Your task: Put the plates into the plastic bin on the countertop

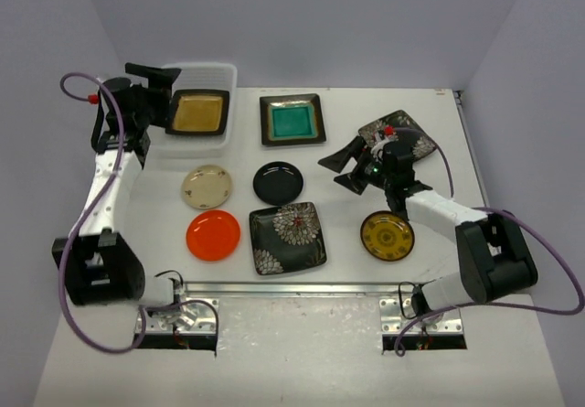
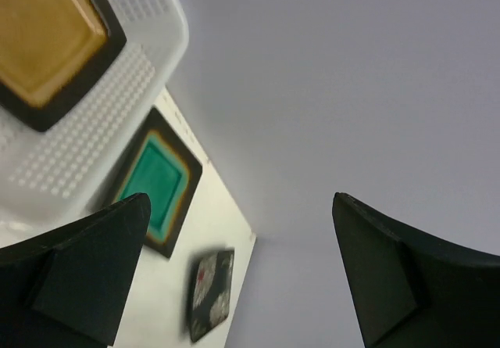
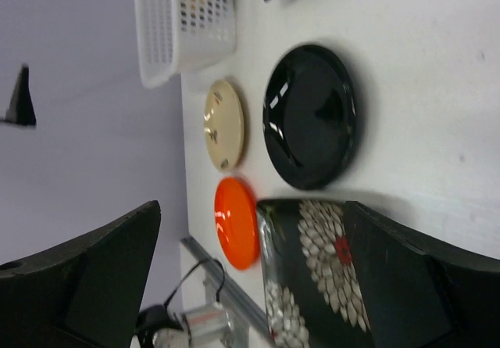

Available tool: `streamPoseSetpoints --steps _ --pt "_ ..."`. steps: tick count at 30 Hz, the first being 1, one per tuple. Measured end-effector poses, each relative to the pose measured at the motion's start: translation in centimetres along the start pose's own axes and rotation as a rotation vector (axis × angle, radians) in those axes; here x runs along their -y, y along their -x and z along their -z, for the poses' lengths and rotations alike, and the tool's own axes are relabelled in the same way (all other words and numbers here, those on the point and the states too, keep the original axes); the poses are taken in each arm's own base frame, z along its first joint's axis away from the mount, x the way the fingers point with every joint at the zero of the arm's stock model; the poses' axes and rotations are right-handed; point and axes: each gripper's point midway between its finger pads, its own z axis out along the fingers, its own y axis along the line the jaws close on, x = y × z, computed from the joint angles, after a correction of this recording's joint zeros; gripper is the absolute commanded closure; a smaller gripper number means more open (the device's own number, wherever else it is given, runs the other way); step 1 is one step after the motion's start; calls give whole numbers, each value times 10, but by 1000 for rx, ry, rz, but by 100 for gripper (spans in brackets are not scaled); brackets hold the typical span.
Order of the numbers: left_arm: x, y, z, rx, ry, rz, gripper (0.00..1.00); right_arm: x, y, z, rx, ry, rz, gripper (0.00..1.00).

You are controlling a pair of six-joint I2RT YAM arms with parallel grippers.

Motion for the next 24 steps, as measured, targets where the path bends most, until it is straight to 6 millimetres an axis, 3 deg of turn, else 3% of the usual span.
streamPoseSetpoints --steps 4,9,12,15,24 --pt "-8 -41 62 -110 -120 -169 0 1 38 -45 119 -70 -104 1" --pt "-52 -79 111 -219 -129 -388 0 25 70 -120 217 -193 -219 1" --pt "-58 -83 123 -234 -140 -491 0 48 62 -150 234 -271 -274 3" --pt "-64 -81 132 -219 -134 -581 0 71 45 -163 247 -364 -335 9" --pt "-97 -75 139 -178 -46 -686 0 69 47 -195 368 -364 -486 31"
